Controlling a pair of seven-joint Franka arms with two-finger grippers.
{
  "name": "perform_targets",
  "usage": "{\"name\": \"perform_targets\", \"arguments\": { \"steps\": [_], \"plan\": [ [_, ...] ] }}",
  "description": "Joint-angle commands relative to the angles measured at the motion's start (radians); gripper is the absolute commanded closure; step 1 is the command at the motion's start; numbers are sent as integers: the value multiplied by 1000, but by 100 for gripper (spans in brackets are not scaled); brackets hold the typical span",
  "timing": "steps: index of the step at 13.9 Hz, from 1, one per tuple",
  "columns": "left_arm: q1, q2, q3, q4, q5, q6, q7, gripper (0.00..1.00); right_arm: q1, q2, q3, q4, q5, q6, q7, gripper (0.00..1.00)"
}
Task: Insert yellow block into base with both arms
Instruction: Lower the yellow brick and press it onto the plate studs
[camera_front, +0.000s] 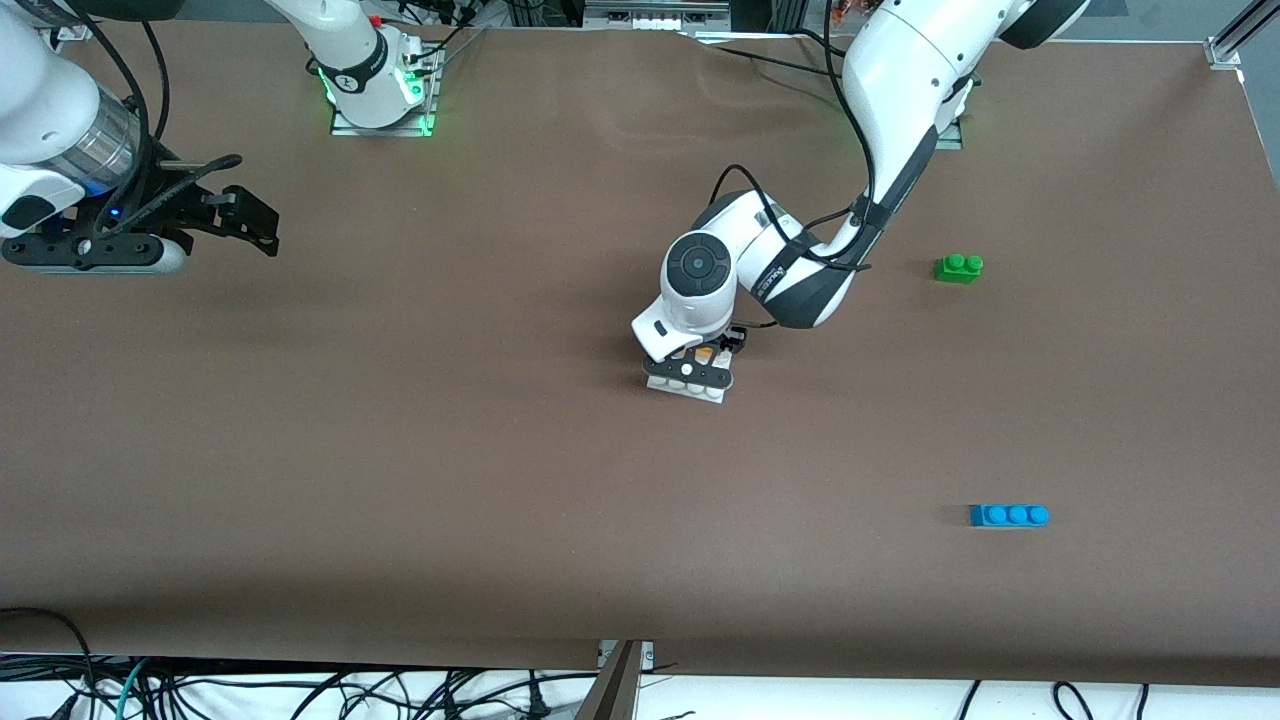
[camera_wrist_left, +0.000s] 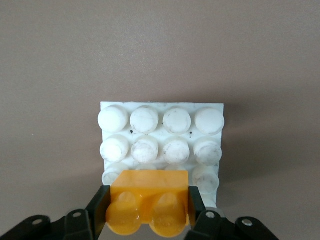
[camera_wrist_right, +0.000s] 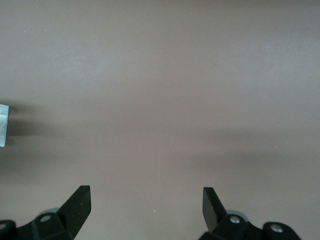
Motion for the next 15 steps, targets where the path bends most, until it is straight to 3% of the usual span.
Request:
{"name": "perform_targets", "arguments": {
  "steps": [1,11,13,15],
  "plan": [
    [-20,12,8,-1,29,14,3,54,-12,9,7,21,-11,-8,-5,1],
    [-25,14,8,-13,50,26,5,53,-12,9,7,21,-11,-6,-5,1],
    [-25,14,8,-13,50,26,5,48,-11,9,7,21,-11,-6,-5,1],
    [-25,14,8,-13,50,26,5,30,-12,9,7,21,-11,-6,-5,1]
  ]
}}
